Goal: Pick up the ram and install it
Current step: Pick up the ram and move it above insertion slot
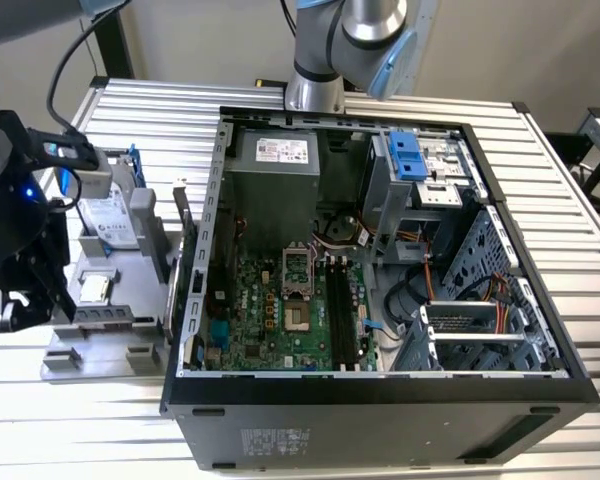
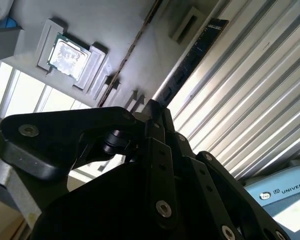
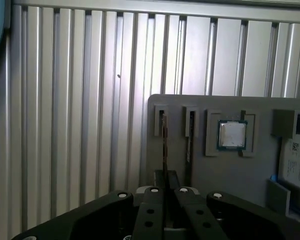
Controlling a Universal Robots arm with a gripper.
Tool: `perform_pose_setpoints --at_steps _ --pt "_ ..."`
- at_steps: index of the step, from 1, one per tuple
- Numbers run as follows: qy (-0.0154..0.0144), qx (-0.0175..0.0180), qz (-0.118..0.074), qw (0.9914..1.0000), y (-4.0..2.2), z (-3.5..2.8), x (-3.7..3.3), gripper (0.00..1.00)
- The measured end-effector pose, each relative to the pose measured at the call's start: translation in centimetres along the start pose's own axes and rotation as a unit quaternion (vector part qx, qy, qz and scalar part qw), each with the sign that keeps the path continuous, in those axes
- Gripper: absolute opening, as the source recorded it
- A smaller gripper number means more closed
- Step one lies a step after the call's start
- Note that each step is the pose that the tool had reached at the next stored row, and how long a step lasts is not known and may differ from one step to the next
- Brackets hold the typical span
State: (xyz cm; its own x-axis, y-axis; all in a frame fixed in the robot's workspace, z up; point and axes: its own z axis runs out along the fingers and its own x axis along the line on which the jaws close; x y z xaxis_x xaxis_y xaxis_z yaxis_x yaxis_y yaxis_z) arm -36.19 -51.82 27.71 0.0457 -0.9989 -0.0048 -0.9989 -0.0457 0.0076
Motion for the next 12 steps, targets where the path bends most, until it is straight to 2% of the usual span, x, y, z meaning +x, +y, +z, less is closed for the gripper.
perform_pose_setpoints --at_steps 12 --pt "0.0000 0.0000 0.002 1.00000 0.01 -1.21 0.00 0.00"
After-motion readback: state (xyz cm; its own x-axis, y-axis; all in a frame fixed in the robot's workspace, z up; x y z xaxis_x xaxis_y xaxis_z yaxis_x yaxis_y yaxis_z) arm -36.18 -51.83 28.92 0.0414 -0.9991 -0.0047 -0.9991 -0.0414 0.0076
